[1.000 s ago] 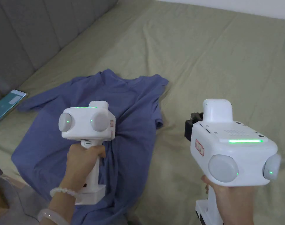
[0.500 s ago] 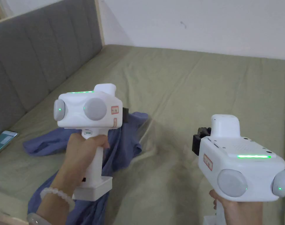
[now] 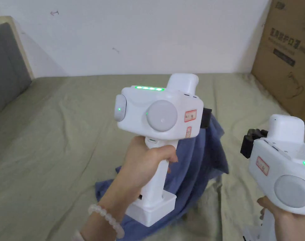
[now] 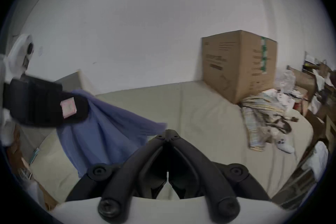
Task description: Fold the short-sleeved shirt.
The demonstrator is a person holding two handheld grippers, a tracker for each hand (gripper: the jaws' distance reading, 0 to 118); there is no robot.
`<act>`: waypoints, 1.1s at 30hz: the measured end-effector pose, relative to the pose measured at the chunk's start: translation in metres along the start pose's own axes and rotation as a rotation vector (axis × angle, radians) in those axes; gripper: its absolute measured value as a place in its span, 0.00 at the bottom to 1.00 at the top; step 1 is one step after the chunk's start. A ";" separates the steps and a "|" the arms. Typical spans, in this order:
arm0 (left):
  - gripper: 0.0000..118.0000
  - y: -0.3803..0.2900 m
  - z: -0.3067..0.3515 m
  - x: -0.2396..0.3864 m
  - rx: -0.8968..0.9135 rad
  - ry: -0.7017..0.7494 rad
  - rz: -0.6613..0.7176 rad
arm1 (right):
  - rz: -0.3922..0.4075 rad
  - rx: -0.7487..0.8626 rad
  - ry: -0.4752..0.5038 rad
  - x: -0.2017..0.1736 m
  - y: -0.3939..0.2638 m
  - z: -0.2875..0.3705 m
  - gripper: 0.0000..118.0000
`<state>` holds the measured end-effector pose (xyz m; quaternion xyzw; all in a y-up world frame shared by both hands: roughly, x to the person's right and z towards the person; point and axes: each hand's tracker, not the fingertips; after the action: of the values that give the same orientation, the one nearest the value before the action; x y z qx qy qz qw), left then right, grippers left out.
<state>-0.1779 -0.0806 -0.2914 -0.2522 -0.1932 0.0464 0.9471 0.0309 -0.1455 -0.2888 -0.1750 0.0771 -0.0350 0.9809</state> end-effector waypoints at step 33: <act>0.00 -0.152 -0.014 -0.077 -0.312 0.216 0.194 | 0.017 -0.209 0.022 0.005 -0.053 -0.020 0.01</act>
<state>-0.2442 -0.2338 -0.2536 -0.4166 -0.0702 0.0797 0.9029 0.0302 -0.2024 -0.2899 -0.2755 0.0925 -0.0202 0.9566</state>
